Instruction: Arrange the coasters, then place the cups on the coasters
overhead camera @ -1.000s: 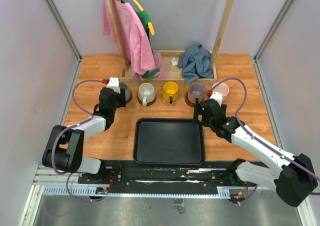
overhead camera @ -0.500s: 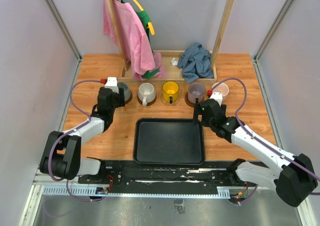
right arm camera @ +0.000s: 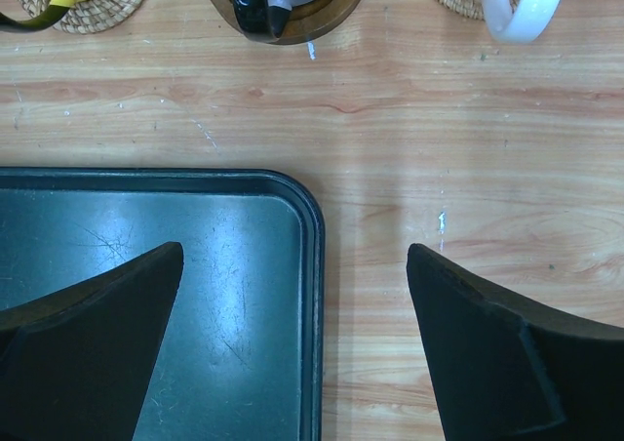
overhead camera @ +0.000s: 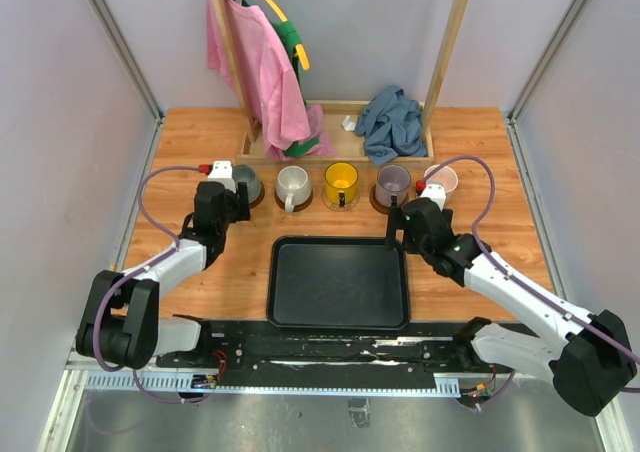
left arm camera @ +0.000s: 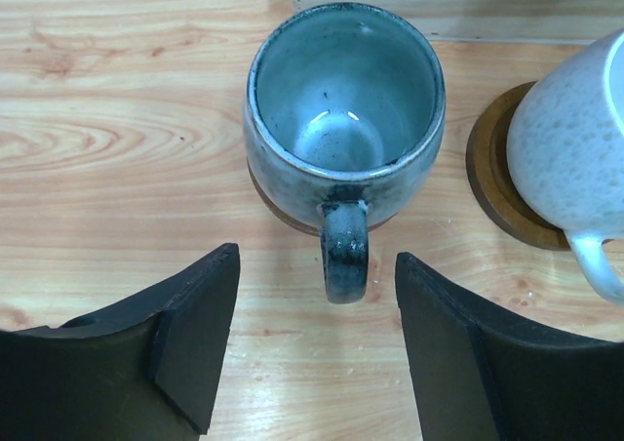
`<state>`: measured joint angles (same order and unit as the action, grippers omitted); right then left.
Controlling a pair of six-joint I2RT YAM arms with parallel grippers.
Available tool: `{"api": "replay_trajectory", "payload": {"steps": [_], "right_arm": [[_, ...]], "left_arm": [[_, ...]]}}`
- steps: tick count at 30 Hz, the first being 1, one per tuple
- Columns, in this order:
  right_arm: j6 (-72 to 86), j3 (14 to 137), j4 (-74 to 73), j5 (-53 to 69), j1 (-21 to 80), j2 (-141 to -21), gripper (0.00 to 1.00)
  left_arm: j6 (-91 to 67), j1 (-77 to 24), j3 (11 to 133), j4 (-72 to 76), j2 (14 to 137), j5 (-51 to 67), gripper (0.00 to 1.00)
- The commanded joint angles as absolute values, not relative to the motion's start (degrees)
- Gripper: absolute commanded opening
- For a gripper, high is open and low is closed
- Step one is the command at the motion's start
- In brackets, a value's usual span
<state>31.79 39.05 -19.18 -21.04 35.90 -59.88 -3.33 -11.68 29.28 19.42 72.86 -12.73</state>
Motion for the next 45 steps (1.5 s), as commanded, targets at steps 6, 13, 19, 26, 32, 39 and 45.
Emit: {"api": "replay_trajectory", "payload": {"steps": [6, 13, 19, 26, 32, 39, 45], "right_arm": [[33.22, 39.90, -19.79, -20.74, 35.16, -58.40, 0.99], [33.31, 39.49, -19.86, -20.66, 35.17, -58.13, 0.99], [33.31, 39.55, -19.84, -20.85, 35.18, -58.26, 0.99], [33.36, 39.19, -19.82, -20.94, 35.18, -58.27, 0.99], [33.51, 38.77, -19.86, -20.97, 35.16, -58.16, 0.99], [33.62, 38.68, -19.94, -21.04, 35.19, -57.83, 0.99], [33.53, 38.97, -20.17, -21.37, 35.16, -57.84, 0.99]], "left_arm": [[-5.36, -12.06, 29.37, 16.52, 72.90, -13.01, 0.74], [-6.40, -12.13, 30.66, 14.70, 74.97, -16.30, 0.77], [-7.18, -12.12, 31.46, 13.77, 76.11, -18.19, 0.78], [-8.08, -12.13, 31.46, 13.38, 76.02, -19.89, 0.79], [-8.57, -12.13, 31.55, 13.06, 76.20, -21.14, 0.81], [-8.79, -12.13, 31.39, 13.08, 75.68, -21.26, 0.81], [-9.09, -12.13, 31.23, 13.05, 73.56, -19.09, 0.91]]}}
